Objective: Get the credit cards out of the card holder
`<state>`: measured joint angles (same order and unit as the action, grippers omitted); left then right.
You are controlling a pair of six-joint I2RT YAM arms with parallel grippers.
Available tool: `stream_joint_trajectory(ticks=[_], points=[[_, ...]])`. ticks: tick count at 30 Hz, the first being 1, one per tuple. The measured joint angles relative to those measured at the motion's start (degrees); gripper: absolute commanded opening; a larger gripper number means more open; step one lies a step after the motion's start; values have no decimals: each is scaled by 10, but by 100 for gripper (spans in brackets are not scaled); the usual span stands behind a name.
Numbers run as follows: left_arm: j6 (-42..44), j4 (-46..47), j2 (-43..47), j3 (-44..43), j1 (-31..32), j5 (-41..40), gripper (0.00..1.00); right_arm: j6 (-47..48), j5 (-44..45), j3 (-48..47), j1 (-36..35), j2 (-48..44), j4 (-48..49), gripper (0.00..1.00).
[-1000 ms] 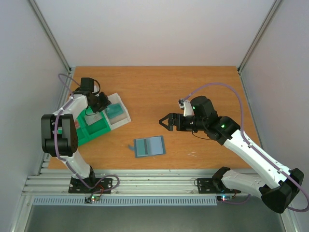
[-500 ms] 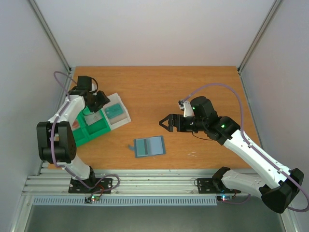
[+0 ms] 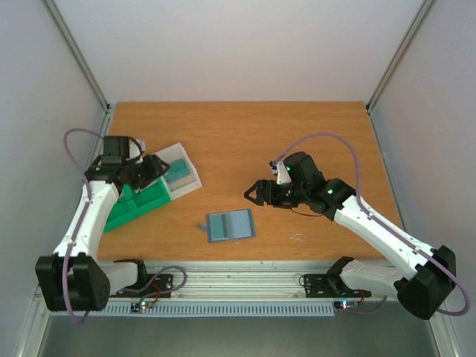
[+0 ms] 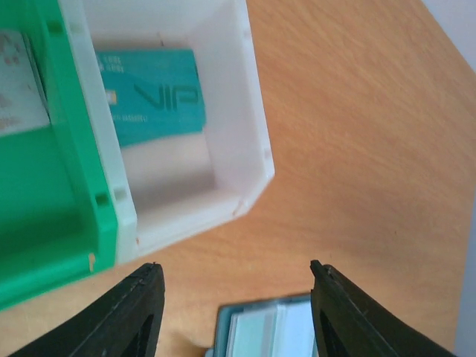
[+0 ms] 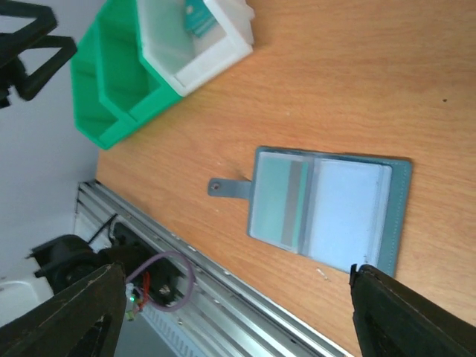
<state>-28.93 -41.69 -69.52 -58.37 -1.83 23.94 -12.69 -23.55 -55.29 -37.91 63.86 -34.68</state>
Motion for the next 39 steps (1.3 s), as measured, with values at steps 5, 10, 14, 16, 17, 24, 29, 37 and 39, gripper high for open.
stream_joint_trajectory(ticks=[5, 10, 14, 16, 17, 24, 29, 37, 39], points=[[-11, -11, 57, 72, 15, 33, 55, -9, 1, 14, -10, 38, 18, 45], [-17, -19, 62, 97, 72, 52, 53, -21, 3, 15, -38, 87, 44, 34], [-34, -16, 74, 112, 116, 63, 53, -29, 8, 15, -61, 134, 68, 30], [-42, -13, 84, 120, 131, 65, 53, -30, 11, 15, -71, 156, 78, 29], [-45, -10, 90, 125, 138, 66, 52, -30, 13, 15, -76, 169, 82, 28], [-65, 12, 100, 167, 155, 87, 52, -32, 29, 12, -102, 240, 104, 25], [-91, 49, 105, 216, 171, 107, 50, -32, 32, 3, -111, 286, 116, 21], [-127, 96, 110, 233, 189, 127, 49, -33, 30, -17, -123, 341, 134, 18], [-131, 107, 110, 236, 190, 130, 48, -33, 30, -19, -124, 352, 139, 18]])
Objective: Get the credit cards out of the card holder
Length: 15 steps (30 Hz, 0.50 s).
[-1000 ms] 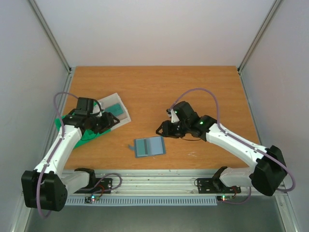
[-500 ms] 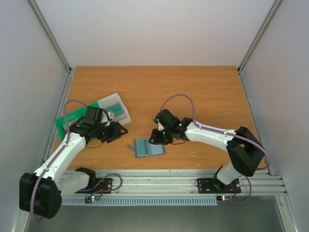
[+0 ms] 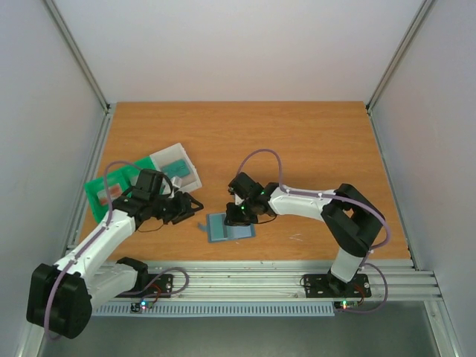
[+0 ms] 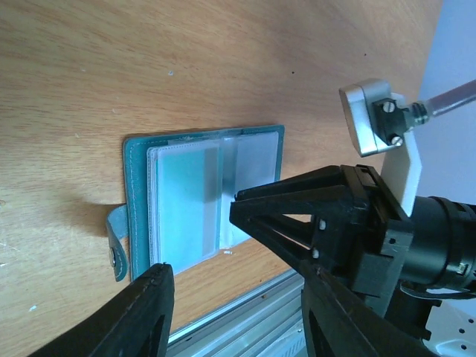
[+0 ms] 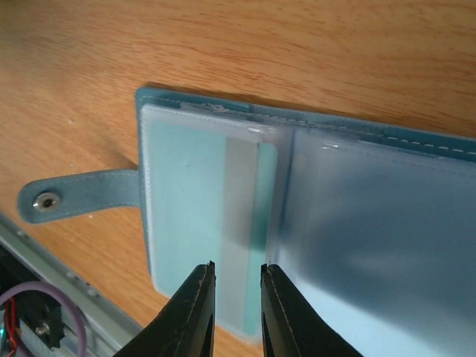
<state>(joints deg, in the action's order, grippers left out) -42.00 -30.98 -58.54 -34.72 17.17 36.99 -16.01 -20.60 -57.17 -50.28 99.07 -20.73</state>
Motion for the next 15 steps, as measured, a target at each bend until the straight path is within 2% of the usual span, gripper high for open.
stream_joint_trajectory(ticks=[11, 15], points=[[-26, 40, -15, 24, 3, 14, 45, 2, 8, 0, 0, 24, 9, 16], [-28, 51, -29, 24, 5, 16, 45, 4, 10, 0, 0, 35, 15, 10]])
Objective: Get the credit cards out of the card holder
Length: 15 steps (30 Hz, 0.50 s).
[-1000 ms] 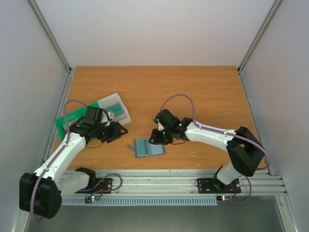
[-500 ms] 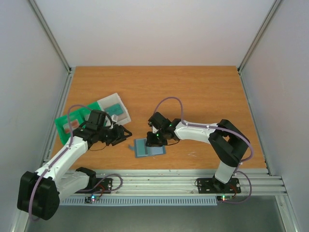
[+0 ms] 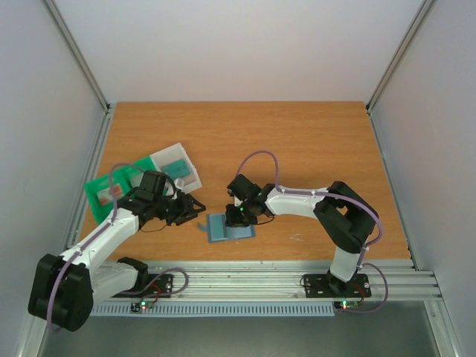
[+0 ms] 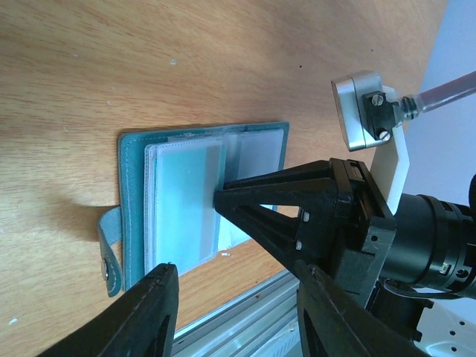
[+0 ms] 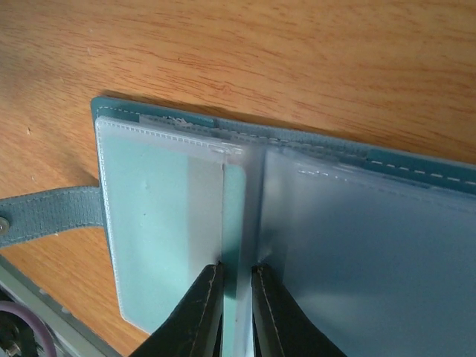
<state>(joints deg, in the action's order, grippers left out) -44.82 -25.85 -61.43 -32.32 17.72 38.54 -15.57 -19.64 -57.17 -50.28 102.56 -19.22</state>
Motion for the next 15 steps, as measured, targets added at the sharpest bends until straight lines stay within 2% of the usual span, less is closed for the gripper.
stream_joint_trajectory(ticks=[4, 15], points=[[-5, 9, -3, 2, 5, 1, 45, 3, 5, 1, 0, 2, 5, 4], [-39, 79, -47, 26, 13, 16, 44, 4, 19, 44, -2, -11, 65, 1]])
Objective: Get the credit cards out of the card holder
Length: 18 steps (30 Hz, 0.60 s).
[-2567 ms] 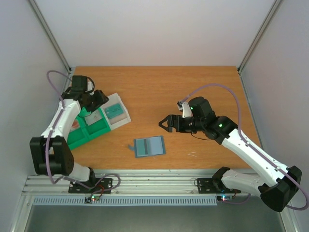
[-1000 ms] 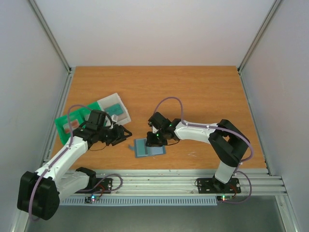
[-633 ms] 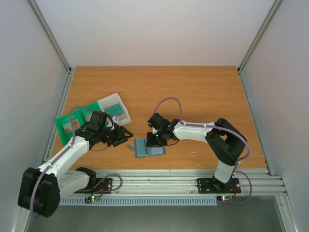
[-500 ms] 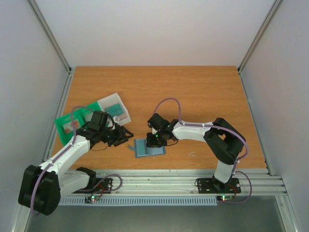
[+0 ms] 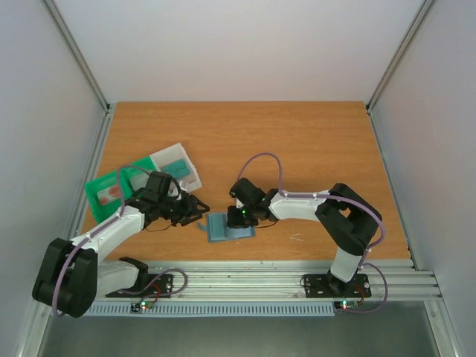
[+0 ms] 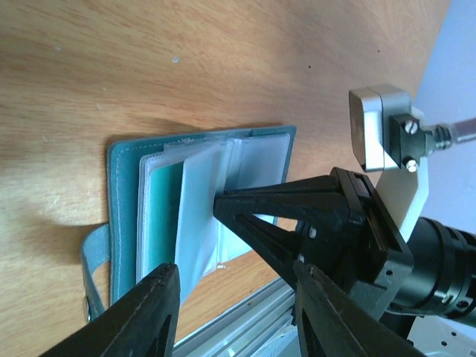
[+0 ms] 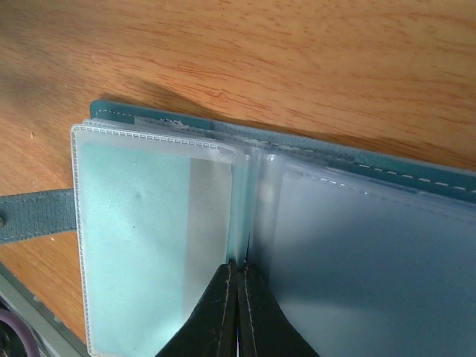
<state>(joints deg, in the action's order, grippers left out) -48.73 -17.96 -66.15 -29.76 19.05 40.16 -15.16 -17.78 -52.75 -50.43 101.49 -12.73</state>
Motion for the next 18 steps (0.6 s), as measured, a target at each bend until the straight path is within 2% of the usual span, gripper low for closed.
stream_joint_trajectory(ticks=[8, 18], points=[[-8, 66, -70, 3, 3, 2, 44, -6, 0, 17, 0, -7, 26, 1], [-18, 125, -121, 14, 17, 6, 38, -10, -1, 22, 0, -9, 35, 1]])
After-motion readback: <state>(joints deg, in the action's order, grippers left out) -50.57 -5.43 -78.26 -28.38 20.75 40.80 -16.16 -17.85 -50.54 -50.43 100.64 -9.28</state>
